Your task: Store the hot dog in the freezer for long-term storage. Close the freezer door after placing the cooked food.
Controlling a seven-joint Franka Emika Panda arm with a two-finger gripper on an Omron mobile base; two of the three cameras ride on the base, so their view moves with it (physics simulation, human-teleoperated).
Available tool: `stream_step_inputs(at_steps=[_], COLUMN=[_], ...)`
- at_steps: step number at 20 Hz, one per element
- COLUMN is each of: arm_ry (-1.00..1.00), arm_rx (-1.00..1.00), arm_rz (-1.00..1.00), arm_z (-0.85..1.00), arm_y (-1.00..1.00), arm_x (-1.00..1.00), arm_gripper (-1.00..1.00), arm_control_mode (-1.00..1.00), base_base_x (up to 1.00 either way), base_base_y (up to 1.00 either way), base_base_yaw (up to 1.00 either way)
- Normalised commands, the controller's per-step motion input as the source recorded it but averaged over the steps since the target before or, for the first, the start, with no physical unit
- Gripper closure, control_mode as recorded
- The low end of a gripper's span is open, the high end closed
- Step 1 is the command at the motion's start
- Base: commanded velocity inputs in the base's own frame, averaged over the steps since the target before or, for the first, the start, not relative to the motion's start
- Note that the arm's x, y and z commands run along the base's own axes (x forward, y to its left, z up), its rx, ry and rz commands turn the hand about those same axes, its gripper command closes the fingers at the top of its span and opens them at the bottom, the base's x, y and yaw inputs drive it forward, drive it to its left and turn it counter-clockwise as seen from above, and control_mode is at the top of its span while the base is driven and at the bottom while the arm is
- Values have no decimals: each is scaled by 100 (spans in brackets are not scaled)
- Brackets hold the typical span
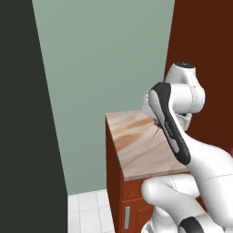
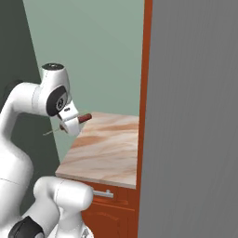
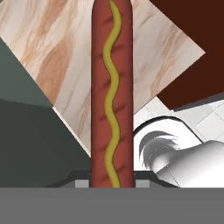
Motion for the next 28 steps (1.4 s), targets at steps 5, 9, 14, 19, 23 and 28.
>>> stream_step_inputs(at_steps=[5, 9, 14, 19, 23, 28], arm_ry=[-2, -1, 0, 9, 10, 11], arm_rx=[0, 0, 0, 0, 0, 1], arm_rz=[-29, -16, -8, -7, -3, 0], arm_z=[2, 0, 3, 0, -26, -19], arm_y=[0, 0, -1, 0, 0, 0], arm_x=[-55, -75, -75, -23, 0, 0], arm_gripper=[100, 100, 100, 100, 100, 100], arm_control_mode=[-100, -100, -100, -100, -100, -100], base_base_x=[0, 0, 0, 0, 0, 0], base_base_y=[0, 0, 0, 0, 0, 0], base_base_yaw=[0, 0, 0, 0, 0, 0])
